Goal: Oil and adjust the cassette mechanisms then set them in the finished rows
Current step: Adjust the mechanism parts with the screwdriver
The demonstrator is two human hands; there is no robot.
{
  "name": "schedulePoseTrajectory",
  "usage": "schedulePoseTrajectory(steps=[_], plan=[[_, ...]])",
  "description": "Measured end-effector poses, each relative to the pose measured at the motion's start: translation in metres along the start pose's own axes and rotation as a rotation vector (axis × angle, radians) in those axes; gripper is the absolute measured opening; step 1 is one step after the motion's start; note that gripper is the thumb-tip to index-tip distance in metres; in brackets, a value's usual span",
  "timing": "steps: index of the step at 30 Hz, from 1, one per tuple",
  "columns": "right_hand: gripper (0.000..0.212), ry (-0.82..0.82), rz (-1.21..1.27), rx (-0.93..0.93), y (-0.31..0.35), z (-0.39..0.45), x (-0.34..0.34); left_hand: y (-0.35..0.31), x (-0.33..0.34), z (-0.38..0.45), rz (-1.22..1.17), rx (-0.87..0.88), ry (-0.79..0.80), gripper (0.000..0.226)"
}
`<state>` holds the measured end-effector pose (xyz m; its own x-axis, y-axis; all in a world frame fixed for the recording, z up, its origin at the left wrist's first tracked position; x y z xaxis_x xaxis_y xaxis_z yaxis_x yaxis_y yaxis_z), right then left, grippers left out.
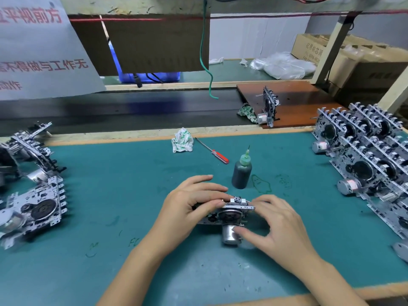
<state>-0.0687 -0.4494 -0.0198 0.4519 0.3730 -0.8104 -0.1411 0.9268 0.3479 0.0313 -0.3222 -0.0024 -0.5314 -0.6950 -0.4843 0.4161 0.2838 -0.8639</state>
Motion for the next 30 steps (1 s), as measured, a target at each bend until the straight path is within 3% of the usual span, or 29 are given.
schedulePoseTrajectory(steps=[2, 6, 17, 26, 30], plan=[[0.049, 0.002, 0.223, 0.054, -0.003, 0.008, 0.004, 0.001, 0.000, -0.001, -0.005, 0.004, 0.007, 0.022], [0.032, 0.004, 0.504, 0.036, 0.001, 0.025, 0.014, -0.001, 0.001, -0.001, 0.018, 0.021, 0.006, 0.027], [0.030, -0.089, 0.695, 0.130, -0.006, 0.020, 0.019, -0.003, 0.004, 0.003, 0.024, 0.043, 0.029, 0.026], [0.035, 0.059, 0.585, 0.150, -0.007, 0.021, 0.020, -0.004, 0.003, 0.001, 0.048, 0.073, 0.033, 0.028], [0.049, 0.096, 0.187, 0.153, -0.012, 0.005, 0.010, -0.001, 0.003, 0.001, 0.041, 0.050, 0.022, 0.024]])
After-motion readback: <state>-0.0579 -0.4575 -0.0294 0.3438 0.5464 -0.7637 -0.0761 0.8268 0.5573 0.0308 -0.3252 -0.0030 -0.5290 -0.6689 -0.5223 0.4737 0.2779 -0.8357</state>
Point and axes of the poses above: each hand's wrist, its own z-axis towards the middle knuckle, its own x-axis out of the palm, y = z × x, the point moved 9 cm from there along z, towards the middle knuckle, and after that the axes turned 15 degrees about -x, right-handed, at the moved point
